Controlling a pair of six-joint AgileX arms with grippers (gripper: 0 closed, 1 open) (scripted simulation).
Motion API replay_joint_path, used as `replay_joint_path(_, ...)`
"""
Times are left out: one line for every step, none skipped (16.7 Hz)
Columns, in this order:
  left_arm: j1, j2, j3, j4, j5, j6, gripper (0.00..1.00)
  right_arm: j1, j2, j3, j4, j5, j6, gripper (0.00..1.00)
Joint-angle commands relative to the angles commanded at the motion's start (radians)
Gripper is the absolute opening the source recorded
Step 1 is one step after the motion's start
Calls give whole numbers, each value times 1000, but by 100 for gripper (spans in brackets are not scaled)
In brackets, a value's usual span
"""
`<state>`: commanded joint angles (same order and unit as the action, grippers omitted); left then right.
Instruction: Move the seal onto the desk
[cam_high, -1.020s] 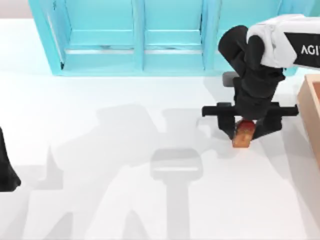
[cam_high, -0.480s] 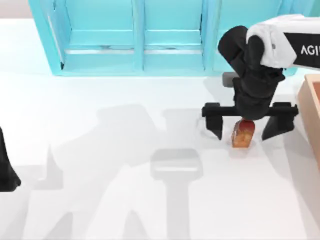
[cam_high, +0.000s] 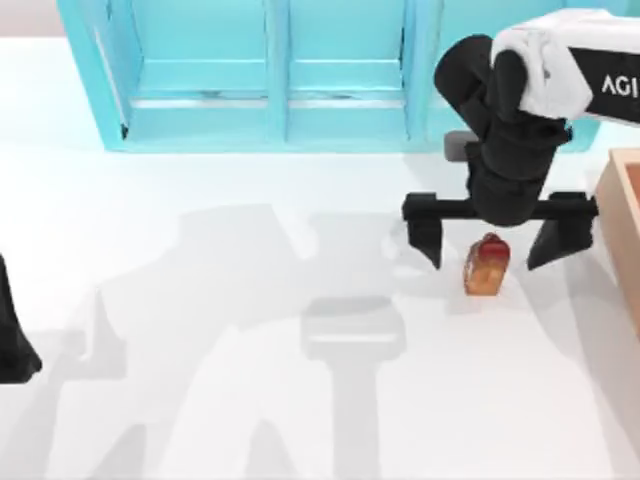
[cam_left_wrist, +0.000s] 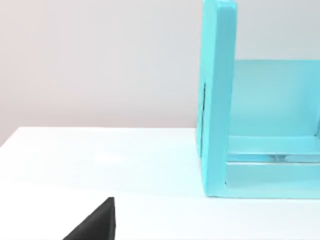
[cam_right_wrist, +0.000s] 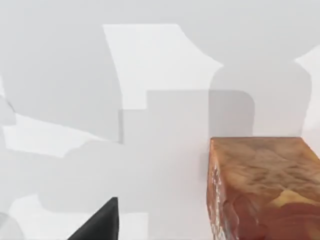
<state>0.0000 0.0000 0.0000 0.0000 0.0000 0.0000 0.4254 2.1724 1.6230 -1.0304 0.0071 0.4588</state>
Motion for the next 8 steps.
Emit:
replay_joint_path(0, 0, 0, 0, 0, 0, 100, 0, 1, 39, -44, 2, 1, 100)
replay_joint_path(0, 0, 0, 0, 0, 0, 100, 0, 1, 85, -98, 4, 0, 100)
replay_joint_path(0, 0, 0, 0, 0, 0, 100, 0, -1, 135, -157, 5, -1, 100)
replay_joint_path(0, 0, 0, 0, 0, 0, 100, 1, -5, 186, -218, 5, -2, 100)
replay_joint_path(0, 0, 0, 0, 0, 0, 100, 1, -10, 236, -278, 5, -3, 100)
replay_joint_path(0, 0, 0, 0, 0, 0, 100, 2, -16, 285, -335, 3, -4, 100)
replay_joint_path(0, 0, 0, 0, 0, 0, 100, 1, -24, 332, -387, 2, -5, 100)
replay_joint_path(0, 0, 0, 0, 0, 0, 100, 1, -34, 374, -430, 0, -6, 100)
